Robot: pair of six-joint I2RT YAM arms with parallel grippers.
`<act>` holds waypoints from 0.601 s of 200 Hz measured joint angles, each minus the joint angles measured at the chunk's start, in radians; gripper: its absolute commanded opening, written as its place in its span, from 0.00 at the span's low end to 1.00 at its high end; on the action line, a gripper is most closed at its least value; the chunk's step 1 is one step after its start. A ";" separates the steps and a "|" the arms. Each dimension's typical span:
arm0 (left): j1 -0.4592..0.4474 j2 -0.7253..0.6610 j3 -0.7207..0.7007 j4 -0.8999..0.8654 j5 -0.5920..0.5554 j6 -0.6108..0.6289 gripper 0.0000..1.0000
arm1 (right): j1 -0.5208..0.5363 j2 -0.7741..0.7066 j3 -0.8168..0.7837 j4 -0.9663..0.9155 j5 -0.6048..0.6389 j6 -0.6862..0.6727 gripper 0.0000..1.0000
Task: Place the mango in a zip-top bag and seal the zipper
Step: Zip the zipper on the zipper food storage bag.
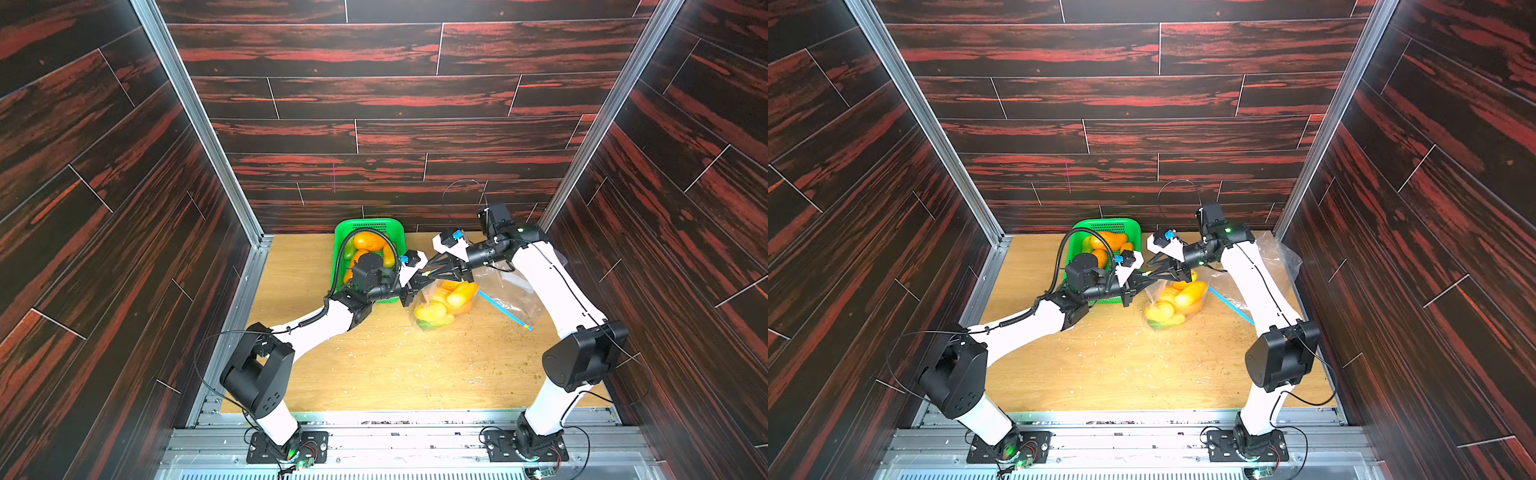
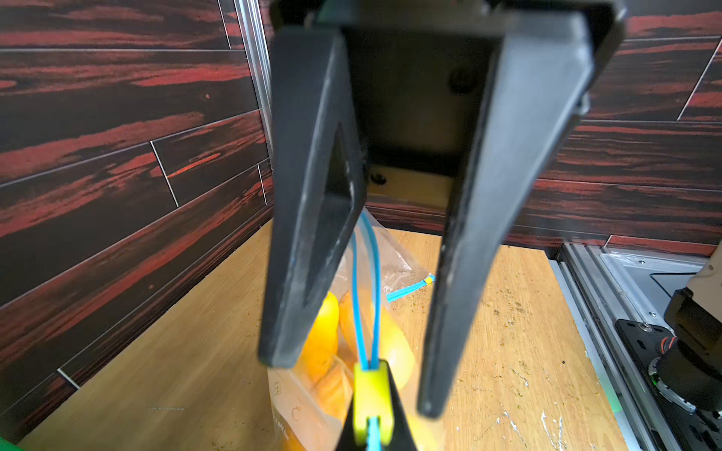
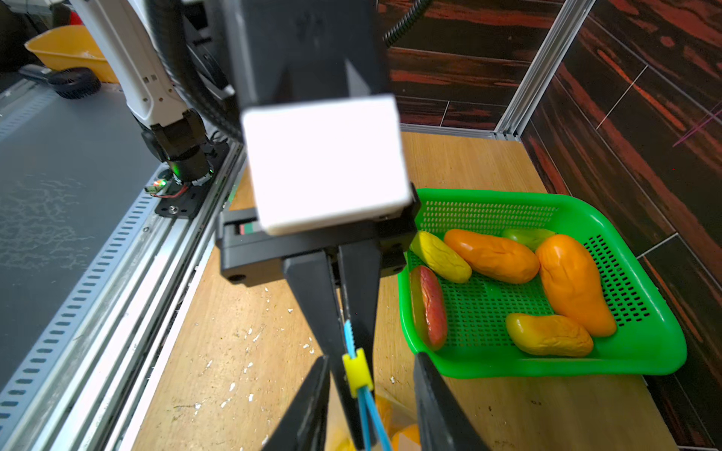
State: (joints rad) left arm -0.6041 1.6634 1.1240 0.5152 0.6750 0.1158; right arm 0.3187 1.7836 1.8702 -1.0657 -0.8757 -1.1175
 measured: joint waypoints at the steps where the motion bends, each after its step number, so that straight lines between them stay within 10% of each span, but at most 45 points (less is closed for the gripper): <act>1: 0.000 0.000 0.000 0.000 0.000 0.000 0.00 | 0.000 0.000 0.000 0.000 0.000 0.000 0.33; 120: 0.003 -0.006 0.000 -0.002 -0.022 -0.010 0.00 | 0.002 -0.045 -0.081 0.089 0.000 0.029 0.00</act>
State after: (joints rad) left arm -0.6014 1.6577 1.1240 0.5133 0.6533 0.1059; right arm 0.3202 1.7382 1.7889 -0.9771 -0.8761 -1.0885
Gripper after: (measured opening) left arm 0.046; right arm 0.030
